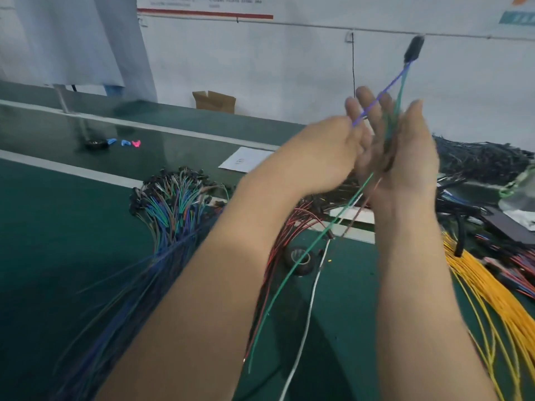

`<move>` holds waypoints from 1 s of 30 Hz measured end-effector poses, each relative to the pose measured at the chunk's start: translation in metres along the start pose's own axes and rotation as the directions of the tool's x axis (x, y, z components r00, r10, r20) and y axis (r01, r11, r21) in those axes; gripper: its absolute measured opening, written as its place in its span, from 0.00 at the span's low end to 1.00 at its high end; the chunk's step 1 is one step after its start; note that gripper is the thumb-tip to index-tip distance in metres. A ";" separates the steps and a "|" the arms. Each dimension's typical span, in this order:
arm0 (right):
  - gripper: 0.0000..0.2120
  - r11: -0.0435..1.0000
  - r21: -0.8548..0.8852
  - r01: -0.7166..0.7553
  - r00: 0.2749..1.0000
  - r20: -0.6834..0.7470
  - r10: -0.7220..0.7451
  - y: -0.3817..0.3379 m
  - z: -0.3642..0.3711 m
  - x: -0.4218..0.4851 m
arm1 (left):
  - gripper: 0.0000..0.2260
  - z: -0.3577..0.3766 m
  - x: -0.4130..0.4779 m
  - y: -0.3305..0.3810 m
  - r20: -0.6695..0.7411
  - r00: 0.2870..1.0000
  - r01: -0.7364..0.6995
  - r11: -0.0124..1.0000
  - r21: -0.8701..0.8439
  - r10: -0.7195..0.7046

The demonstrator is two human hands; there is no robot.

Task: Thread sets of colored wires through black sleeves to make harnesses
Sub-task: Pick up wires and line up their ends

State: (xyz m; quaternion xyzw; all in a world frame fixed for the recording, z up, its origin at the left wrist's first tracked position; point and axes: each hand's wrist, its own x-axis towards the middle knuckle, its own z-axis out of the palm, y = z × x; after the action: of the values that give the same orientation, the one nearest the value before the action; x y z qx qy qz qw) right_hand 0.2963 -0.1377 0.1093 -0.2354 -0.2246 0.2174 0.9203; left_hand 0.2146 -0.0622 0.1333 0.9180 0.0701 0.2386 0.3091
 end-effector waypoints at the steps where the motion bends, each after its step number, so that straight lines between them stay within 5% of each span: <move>1: 0.17 1.000 0.014 -0.003 1.000 0.020 0.002 -0.008 0.002 -0.003 | 0.13 0.011 0.000 0.004 0.050 0.999 0.015 0.998 0.066 -0.019; 5: 0.09 0.937 -0.346 0.041 0.993 -0.087 -0.076 -0.013 -0.007 -0.011 | 0.06 0.050 -0.015 -0.004 0.163 0.979 0.107 0.988 0.111 -0.124; 7: 0.10 0.918 -0.392 0.056 0.972 -0.189 -0.140 -0.016 -0.018 -0.015 | 0.08 0.065 -0.028 -0.021 0.196 0.974 0.101 0.991 0.090 -0.117; 11: 0.12 0.971 -0.053 0.232 0.913 -0.333 -0.236 -0.053 -0.036 -0.021 | 0.22 0.070 -0.064 -0.102 0.070 0.883 0.377 0.792 0.480 -0.463; 14: 0.12 0.943 0.091 0.321 0.911 -0.302 -0.281 -0.054 -0.035 -0.019 | 0.20 0.063 -0.092 -0.147 0.073 0.728 0.610 0.693 0.383 -0.681; 18: 0.11 0.983 -0.071 0.168 0.939 -0.292 -0.182 -0.021 -0.027 -0.015 | 0.19 0.054 -0.095 -0.160 0.038 0.702 0.650 0.661 0.374 -0.711; 23: 0.08 0.999 -0.047 -0.006 0.926 -0.376 -0.012 0.006 -0.047 -0.012 | 0.26 0.039 -0.093 -0.156 0.267 0.733 0.627 0.774 0.093 -0.626; 30: 0.09 0.995 0.065 -0.080 0.916 -0.390 0.100 0.013 -0.054 -0.009 | 0.10 0.053 -0.079 -0.158 -0.043 0.736 0.661 0.702 0.266 -0.676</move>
State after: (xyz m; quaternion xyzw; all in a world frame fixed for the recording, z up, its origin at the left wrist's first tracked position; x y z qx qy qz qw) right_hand 0.3125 -0.1496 0.0571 -0.2622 -0.0194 0.2133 0.9410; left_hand 0.1737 0.0139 -0.0302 0.8689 0.4201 0.0719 0.2517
